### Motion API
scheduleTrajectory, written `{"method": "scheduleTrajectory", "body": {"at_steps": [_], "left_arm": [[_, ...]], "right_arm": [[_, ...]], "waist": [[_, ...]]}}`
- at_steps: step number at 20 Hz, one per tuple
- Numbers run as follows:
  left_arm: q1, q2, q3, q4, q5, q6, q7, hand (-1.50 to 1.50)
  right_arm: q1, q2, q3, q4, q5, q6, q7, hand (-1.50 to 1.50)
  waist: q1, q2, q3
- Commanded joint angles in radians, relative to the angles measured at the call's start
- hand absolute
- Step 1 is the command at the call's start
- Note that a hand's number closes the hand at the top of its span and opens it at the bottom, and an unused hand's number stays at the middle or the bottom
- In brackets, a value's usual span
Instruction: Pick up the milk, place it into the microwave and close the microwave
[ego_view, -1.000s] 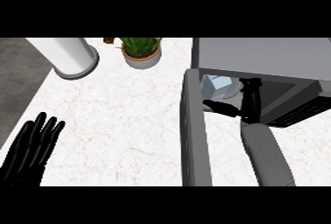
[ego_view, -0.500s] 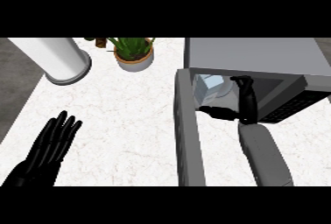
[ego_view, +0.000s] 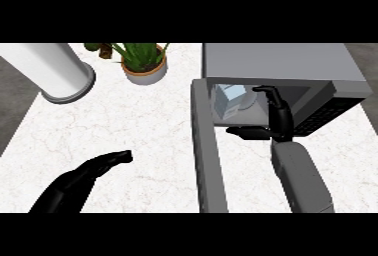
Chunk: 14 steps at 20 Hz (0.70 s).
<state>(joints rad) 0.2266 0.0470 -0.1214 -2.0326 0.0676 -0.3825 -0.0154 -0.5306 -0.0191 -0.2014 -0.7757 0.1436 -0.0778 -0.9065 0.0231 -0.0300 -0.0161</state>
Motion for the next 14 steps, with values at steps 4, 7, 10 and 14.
{"method": "scheduleTrajectory", "body": {"at_steps": [4,7,10,14], "left_arm": [[-0.098,-0.017,-0.091,0.147,-0.128,-0.001,-0.029,1.50],[-0.114,-0.023,-0.101,0.194,-0.135,0.001,-0.012,1.50],[-0.191,-0.036,-0.111,0.308,-0.233,0.061,-0.084,1.50],[-0.250,-0.025,-0.179,0.380,-0.264,0.007,-0.027,1.50]], "right_arm": [[0.015,-0.042,-0.031,0.114,-0.035,0.059,0.176,-1.50],[0.112,-0.039,0.011,0.022,-0.042,0.119,0.168,-1.50],[0.236,-0.021,0.064,-0.140,-0.038,0.137,0.225,-1.50],[0.333,-0.036,0.077,-0.295,-0.061,0.162,0.260,-1.50]], "waist": [[-0.028,0.033,0.016],[-0.030,0.028,0.016],[-0.043,0.025,0.015],[-0.050,0.025,0.015]]}}
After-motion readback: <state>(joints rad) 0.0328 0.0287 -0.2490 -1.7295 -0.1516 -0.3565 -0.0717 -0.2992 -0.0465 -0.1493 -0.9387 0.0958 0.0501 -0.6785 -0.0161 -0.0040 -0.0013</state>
